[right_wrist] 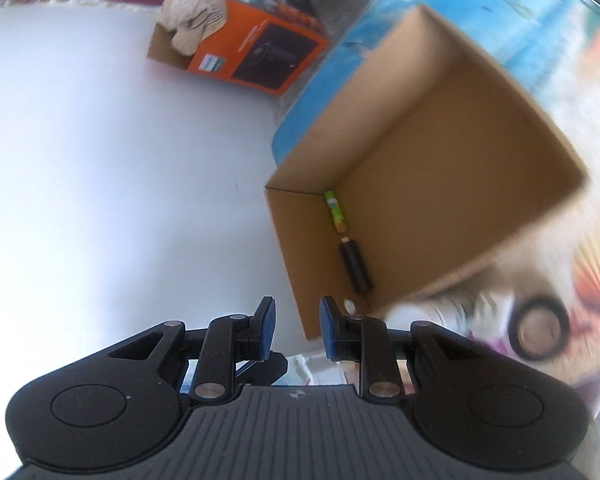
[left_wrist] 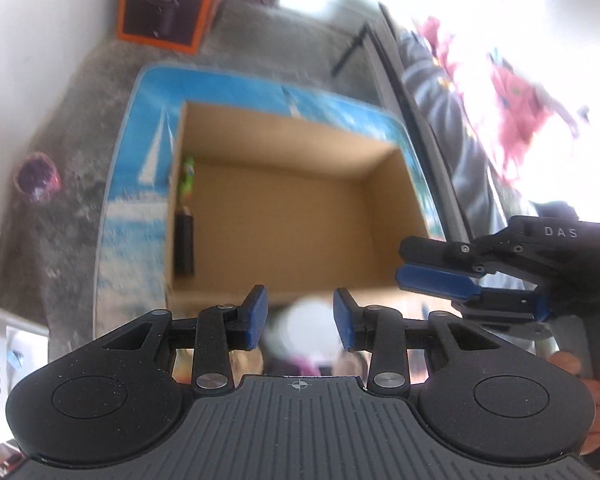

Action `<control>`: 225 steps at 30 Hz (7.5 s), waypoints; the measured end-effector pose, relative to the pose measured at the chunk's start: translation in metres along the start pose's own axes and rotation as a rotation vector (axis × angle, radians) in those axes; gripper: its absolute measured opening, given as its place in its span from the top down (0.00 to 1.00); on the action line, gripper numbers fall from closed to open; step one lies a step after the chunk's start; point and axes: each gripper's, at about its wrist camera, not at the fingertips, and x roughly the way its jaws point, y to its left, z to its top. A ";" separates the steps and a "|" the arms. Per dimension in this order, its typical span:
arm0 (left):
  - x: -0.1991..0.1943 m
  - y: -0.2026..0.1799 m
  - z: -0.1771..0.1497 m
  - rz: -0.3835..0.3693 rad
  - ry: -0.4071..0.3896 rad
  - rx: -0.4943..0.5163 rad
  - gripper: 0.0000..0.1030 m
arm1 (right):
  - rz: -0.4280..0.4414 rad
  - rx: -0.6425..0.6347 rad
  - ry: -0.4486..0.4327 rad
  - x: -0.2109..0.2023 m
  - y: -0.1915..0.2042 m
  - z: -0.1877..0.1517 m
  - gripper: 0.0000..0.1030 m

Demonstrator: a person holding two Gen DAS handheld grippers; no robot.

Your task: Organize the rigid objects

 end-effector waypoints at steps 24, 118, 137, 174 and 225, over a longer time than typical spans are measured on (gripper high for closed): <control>0.056 -0.011 -0.082 0.107 0.252 0.190 0.66 | -0.490 -0.094 0.273 0.096 -0.098 -0.047 0.75; 0.110 -0.046 -0.116 0.040 0.152 0.454 0.82 | -0.103 0.581 0.140 0.077 -0.200 -0.058 0.69; 0.131 -0.048 -0.118 0.076 0.179 0.488 0.80 | -0.176 0.554 0.059 0.062 -0.201 -0.051 0.66; 0.073 -0.051 -0.096 0.084 0.126 0.453 0.80 | -0.138 0.292 0.027 0.020 -0.119 -0.065 0.83; 0.020 -0.024 -0.031 0.068 0.148 0.088 0.61 | -0.030 0.107 -0.021 -0.006 -0.053 -0.020 0.78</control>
